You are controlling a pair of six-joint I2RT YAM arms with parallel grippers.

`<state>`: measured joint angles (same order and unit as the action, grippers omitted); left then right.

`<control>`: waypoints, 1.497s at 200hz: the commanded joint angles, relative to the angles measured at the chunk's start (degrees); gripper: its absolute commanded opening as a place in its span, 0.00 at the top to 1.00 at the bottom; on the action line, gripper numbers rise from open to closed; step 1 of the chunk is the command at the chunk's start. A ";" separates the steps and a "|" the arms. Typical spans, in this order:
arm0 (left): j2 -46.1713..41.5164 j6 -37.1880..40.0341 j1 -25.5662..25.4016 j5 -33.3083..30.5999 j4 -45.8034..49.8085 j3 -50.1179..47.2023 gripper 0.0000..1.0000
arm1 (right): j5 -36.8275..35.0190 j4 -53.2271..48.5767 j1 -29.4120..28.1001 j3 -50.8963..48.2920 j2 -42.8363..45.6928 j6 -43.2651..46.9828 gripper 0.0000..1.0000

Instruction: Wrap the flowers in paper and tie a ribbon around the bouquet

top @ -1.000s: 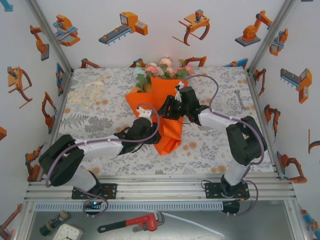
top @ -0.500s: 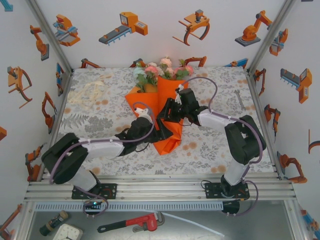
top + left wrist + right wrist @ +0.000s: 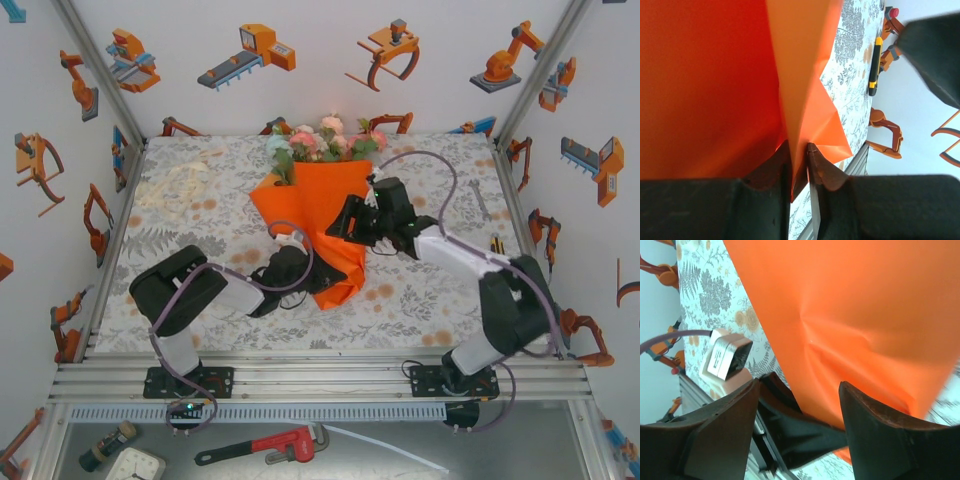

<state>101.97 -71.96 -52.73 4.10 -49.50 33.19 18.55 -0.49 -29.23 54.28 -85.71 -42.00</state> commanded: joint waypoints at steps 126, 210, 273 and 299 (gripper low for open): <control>-4.34 3.42 -1.23 -2.08 10.16 4.84 0.76 | -14.22 14.95 -6.96 -34.24 26.26 9.91 0.31; -6.49 4.01 -1.43 -2.98 12.40 4.94 0.76 | -28.05 17.78 -12.73 -35.77 17.68 3.40 0.56; -6.44 4.45 -1.50 -3.17 13.28 4.96 0.76 | -36.90 2.02 -15.40 -34.31 16.39 -7.43 0.56; -6.18 5.05 -1.50 -2.89 13.33 5.35 0.76 | -35.53 0.70 -16.65 -33.38 14.03 -6.05 0.47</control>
<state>96.57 -68.64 -53.98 1.37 -37.19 37.08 -14.72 8.99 -45.08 20.99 -68.93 -46.92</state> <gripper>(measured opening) 0.242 0.525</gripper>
